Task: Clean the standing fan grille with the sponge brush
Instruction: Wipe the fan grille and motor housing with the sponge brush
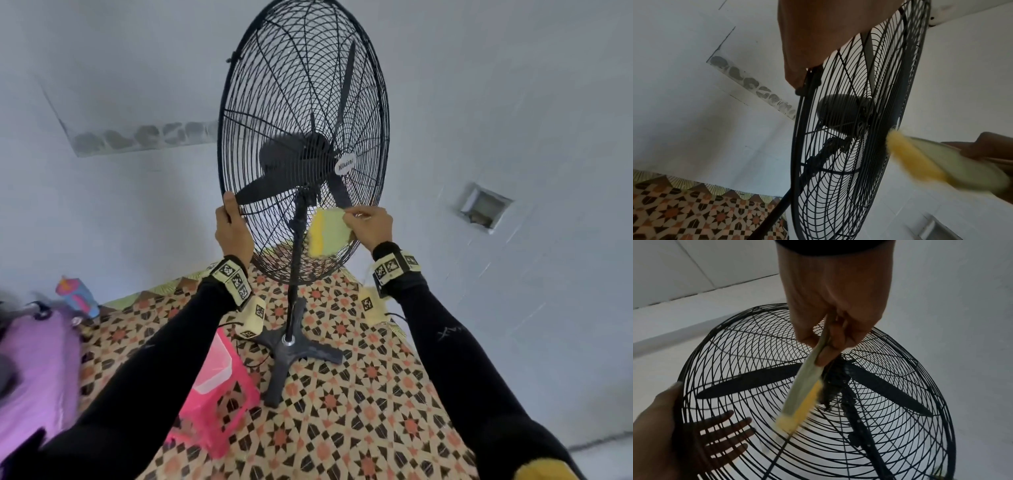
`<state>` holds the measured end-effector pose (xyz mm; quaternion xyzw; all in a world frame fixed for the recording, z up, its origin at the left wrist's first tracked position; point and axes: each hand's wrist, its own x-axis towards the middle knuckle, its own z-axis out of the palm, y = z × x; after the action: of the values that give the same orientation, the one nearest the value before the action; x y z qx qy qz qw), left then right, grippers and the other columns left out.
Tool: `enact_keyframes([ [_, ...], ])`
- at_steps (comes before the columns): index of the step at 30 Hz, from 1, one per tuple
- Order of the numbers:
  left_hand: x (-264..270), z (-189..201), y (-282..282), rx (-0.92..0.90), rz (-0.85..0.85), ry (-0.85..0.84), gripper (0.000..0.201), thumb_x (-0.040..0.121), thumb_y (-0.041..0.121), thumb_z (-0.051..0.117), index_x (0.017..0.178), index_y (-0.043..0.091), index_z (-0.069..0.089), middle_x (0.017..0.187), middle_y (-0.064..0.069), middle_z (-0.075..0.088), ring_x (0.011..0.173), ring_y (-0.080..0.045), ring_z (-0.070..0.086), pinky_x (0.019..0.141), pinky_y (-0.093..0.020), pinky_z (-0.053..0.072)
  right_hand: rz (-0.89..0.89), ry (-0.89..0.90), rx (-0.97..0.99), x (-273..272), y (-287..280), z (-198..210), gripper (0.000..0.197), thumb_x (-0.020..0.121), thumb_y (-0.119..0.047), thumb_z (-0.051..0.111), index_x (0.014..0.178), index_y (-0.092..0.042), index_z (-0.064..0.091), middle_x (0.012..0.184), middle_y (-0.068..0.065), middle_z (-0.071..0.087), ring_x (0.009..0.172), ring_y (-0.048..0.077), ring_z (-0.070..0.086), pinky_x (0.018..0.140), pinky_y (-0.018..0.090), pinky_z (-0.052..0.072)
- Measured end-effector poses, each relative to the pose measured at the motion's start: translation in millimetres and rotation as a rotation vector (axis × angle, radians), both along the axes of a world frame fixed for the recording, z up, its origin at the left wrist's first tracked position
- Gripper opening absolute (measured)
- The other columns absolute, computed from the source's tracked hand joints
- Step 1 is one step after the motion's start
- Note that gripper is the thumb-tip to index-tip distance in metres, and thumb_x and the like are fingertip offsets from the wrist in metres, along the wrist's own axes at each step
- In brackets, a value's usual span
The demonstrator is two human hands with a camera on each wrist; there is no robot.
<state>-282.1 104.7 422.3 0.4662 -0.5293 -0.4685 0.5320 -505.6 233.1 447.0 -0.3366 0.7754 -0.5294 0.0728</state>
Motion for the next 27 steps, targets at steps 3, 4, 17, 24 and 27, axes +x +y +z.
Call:
enact_keyframes([
  [3,1.6,11.2,13.9,0.052,-0.091,0.017,0.061,0.109,0.059,0.023,0.143,0.015,0.047,0.1,0.018,0.049,0.091,-0.006,0.048,0.091,-0.025,0.033,-0.137,-0.044,-0.143,8.7,-1.1,-1.8,0.026,0.09,-0.014,0.07,0.115,-0.009,0.072,0.102,0.005,0.071,0.087,0.017,0.067,0.089,0.04,0.06],
  [4,1.9,9.9,15.1,0.051,-0.109,0.022,0.063,0.109,0.059,0.022,0.146,0.014,0.045,0.11,0.013,0.051,0.101,-0.01,0.047,0.097,-0.026,0.032,-0.131,-0.033,-0.133,16.5,-1.1,-1.2,0.026,0.09,-0.013,0.07,0.116,-0.009,0.072,0.103,0.005,0.07,0.087,0.017,0.066,0.089,0.039,0.059],
  [17,15.1,-10.4,14.2,0.082,-0.249,0.045,0.093,0.09,0.088,0.012,0.162,0.032,0.028,0.167,-0.001,0.033,0.154,-0.022,0.031,0.128,-0.048,0.015,-0.02,-0.03,0.014,46.8,17.0,-28.4,0.014,0.084,-0.024,0.078,0.096,-0.017,0.08,0.083,-0.005,0.07,0.08,0.015,0.066,0.084,0.035,0.059],
  [24,18.4,-17.4,6.7,0.128,-0.346,0.012,0.117,0.07,0.104,0.01,0.162,0.034,0.028,0.166,-0.002,0.036,0.152,-0.025,0.034,0.127,-0.053,0.017,-0.087,-0.063,-0.045,64.5,23.8,-38.5,0.021,0.086,-0.018,0.075,0.106,-0.01,0.077,0.093,0.003,0.071,0.074,-0.002,0.059,0.082,0.028,0.056],
  [27,20.5,-21.1,2.1,0.16,-0.369,-0.009,0.109,0.075,0.101,0.011,0.16,0.036,0.03,0.165,-0.005,0.037,0.15,-0.029,0.036,0.126,-0.059,0.018,-0.064,-0.046,-0.054,64.2,31.9,-38.9,0.018,0.086,-0.019,0.076,0.102,-0.013,0.079,0.091,0.0,0.071,0.079,0.009,0.063,0.083,0.028,0.057],
])
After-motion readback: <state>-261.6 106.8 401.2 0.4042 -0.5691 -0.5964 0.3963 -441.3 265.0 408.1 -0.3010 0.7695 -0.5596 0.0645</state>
